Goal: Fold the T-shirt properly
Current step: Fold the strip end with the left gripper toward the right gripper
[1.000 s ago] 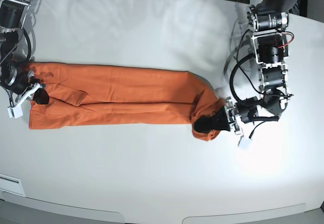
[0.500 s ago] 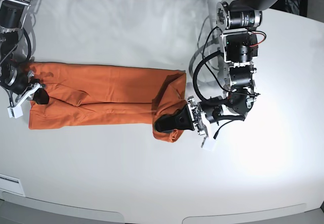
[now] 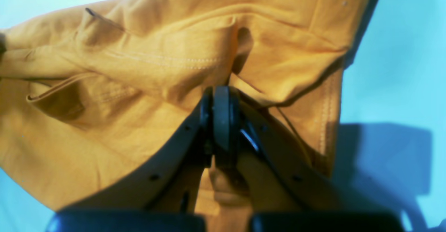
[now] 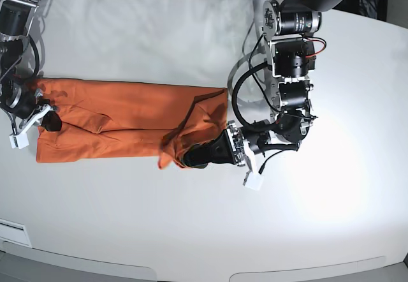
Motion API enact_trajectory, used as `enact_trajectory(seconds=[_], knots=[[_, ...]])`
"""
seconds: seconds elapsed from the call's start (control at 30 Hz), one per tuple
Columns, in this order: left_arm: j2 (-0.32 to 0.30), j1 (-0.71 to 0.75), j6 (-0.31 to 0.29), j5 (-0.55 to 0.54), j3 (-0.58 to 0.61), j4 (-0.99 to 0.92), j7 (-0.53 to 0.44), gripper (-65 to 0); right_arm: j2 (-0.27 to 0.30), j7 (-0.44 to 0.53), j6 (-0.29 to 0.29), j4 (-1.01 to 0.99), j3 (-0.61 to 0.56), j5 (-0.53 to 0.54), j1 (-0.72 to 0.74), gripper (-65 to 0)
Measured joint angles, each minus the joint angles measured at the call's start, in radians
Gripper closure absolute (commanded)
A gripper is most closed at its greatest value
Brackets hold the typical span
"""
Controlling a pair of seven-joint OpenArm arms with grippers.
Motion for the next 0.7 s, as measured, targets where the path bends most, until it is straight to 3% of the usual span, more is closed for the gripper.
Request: enact_trajectory(seconds=[0.23,0.4,0.67,0.7], knots=[[0.002,0.026,0.008,0.022,0.000,0.000,0.000,-43.9,0.000,-0.002,0.000,0.000,0.000,0.004,0.000,0.0],[0.002,0.026,-0.003,0.072,0.000,0.000,0.000,-35.9,0.000,-0.002,0.000,0.000,0.000,0.004,0.000,0.0],[0.014,0.025,0.000,0.034,0.016,0.000,0.000,-36.2,0.000,-0.002,0.000,0.000,0.000,0.004,0.000,0.0],[0.020,0.025,0.031,0.011,0.025,0.000,0.001,-36.2,0.000,-0.002,0.000,0.000,0.000,0.004,0.000,0.0]])
